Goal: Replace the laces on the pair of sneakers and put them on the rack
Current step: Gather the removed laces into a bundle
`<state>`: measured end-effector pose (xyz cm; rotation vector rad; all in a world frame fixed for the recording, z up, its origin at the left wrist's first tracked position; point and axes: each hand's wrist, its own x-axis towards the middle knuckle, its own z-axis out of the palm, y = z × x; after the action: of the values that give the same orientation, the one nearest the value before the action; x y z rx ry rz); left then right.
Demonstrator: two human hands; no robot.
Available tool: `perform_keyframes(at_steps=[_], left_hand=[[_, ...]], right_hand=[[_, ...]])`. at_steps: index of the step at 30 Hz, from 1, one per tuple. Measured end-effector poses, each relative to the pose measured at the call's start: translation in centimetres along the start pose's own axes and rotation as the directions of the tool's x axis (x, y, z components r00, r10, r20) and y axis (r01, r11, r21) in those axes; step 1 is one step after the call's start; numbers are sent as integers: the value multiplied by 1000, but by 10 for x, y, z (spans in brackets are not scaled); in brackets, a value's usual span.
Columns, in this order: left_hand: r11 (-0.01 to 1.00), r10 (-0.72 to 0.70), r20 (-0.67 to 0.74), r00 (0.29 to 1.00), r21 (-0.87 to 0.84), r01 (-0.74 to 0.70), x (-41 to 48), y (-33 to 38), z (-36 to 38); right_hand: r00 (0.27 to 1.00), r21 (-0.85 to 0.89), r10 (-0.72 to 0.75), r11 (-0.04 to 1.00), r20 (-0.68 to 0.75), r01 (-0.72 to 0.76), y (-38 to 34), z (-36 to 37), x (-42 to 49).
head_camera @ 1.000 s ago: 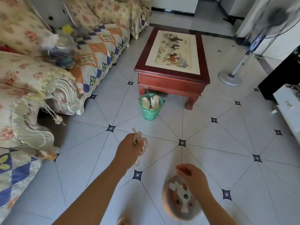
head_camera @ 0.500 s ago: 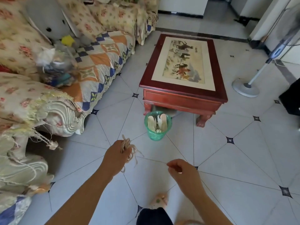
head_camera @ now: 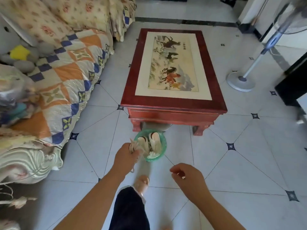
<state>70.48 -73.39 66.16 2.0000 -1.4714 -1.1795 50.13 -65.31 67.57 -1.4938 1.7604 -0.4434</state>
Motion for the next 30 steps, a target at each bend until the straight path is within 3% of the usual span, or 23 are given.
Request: perform_keyframes(at_steps=[5,13,19,25,30], left_hand=[[999,-50,140,989,26,47,96,13,14],[981,-50,199,979,193,11,199,41,23],[1000,-27,418,908,26,17,224,43,31],[955,99,413,905,216,-203,222,41,38],[821,223,535,815,348,-453,209,60,48]], right_hand=[[986,6,139,990,-93,-139,-11,-11,59],[935,68,311,950,-168,-304,-23,-19,102],[909,116,370,928,-191,-353,-21,-12,111],[889,151,424,903,-175,-402,-15,-8,109],[866,187,451,889,-214,-417,-16,-8,105]])
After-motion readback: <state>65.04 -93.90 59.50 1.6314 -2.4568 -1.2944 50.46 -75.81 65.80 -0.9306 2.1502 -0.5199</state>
